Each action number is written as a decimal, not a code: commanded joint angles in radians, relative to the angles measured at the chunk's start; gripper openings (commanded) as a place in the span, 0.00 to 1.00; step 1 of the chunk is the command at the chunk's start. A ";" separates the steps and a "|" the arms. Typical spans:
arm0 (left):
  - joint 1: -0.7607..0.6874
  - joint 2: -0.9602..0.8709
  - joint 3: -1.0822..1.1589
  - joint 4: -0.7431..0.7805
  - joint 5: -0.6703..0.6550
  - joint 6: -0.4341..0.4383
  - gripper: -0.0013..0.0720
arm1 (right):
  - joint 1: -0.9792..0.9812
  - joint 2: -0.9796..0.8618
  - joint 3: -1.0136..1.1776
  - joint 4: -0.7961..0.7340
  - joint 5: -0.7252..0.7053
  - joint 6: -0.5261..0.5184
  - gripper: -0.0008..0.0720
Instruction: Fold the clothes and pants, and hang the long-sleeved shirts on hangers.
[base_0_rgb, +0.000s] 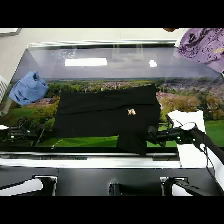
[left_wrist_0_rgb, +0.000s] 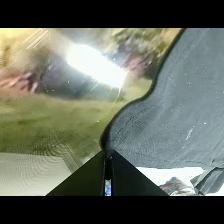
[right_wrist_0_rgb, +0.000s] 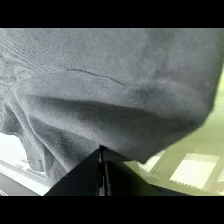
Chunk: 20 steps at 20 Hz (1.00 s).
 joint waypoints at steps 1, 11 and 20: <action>0.003 0.025 0.005 -0.002 -0.008 -0.022 0.03 | 0.001 0.032 0.001 -0.005 0.023 -0.008 0.04; -0.009 0.566 0.005 0.257 -0.145 -0.354 0.03 | 0.001 0.555 0.001 -0.235 0.280 0.190 0.04; -0.176 0.400 0.037 0.160 0.217 -0.314 0.03 | 0.001 0.230 0.280 -0.169 0.140 0.059 0.04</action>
